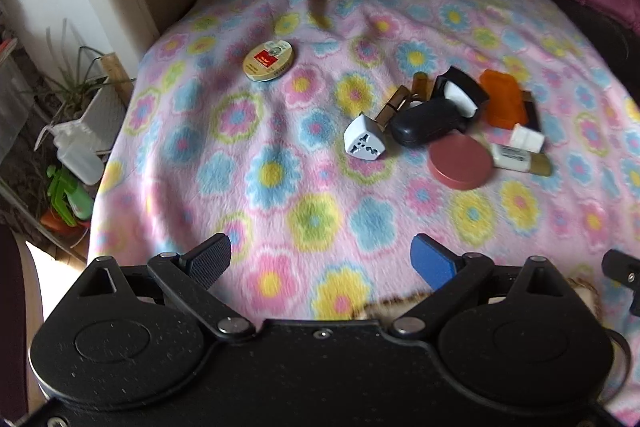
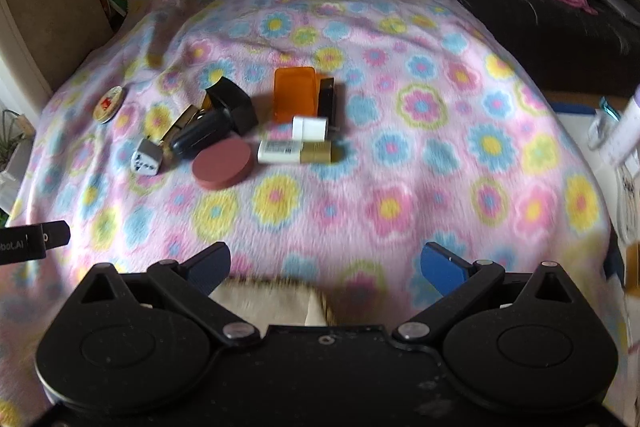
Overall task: Organize rigid objects
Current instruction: 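Grasp the white plug adapter with the left tool while the right tool grasps the white-and-gold box, then carry both items to the basket and release them inside, then lift both open tools away from the basket toward the items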
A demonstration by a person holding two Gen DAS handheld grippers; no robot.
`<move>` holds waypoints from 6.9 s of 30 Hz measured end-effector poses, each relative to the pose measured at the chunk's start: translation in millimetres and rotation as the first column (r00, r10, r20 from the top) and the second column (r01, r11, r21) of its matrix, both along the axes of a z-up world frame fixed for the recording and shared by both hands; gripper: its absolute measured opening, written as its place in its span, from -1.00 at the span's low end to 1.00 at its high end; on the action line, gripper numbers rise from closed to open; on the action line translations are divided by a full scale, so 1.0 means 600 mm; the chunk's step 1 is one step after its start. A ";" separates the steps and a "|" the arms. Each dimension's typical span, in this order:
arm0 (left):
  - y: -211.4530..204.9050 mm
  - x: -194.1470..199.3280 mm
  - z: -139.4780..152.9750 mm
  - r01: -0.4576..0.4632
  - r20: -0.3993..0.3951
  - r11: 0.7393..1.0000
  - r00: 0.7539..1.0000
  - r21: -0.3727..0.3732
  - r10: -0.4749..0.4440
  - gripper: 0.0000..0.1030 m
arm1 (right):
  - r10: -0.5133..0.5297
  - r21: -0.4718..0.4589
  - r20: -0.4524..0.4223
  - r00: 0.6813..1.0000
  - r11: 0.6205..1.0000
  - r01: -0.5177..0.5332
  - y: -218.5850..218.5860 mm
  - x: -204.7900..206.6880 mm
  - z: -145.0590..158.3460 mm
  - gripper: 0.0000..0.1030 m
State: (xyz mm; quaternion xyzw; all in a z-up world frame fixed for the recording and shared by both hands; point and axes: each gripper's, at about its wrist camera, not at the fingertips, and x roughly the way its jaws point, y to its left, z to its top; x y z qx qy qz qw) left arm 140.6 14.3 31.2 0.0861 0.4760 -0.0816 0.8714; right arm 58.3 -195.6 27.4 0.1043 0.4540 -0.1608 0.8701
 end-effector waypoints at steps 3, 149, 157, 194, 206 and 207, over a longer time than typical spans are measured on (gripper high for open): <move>-0.012 0.038 -0.016 0.006 -0.002 1.000 1.000 0.024 -0.006 0.81 | 0.013 -0.018 -0.010 1.000 1.000 -0.013 -0.006 0.038 -0.015 0.98; 0.007 -0.202 -0.077 0.079 -0.214 0.992 0.972 -0.102 -0.100 -0.07 | 0.171 0.025 -0.119 0.978 0.985 -0.170 0.105 -0.181 -0.042 0.68; 0.003 -0.203 -0.078 0.085 -0.211 0.994 0.972 -0.071 -0.098 0.08 | 0.151 0.041 -0.116 0.982 0.988 -0.148 0.100 -0.181 -0.042 0.70; -0.002 -0.206 -0.083 0.115 -0.223 0.992 0.967 -0.043 -0.121 0.29 | 0.129 0.065 -0.127 0.983 0.990 -0.122 0.094 -0.175 -0.047 0.77; -0.001 -0.208 -0.079 0.122 -0.221 0.992 0.967 -0.041 -0.128 0.29 | 0.126 0.055 -0.124 0.984 0.991 -0.120 0.094 -0.176 -0.043 0.80; 0.000 -0.208 -0.078 0.122 -0.221 0.992 0.967 -0.042 -0.128 0.30 | 0.126 0.053 -0.124 0.984 0.991 -0.120 0.095 -0.176 -0.043 0.81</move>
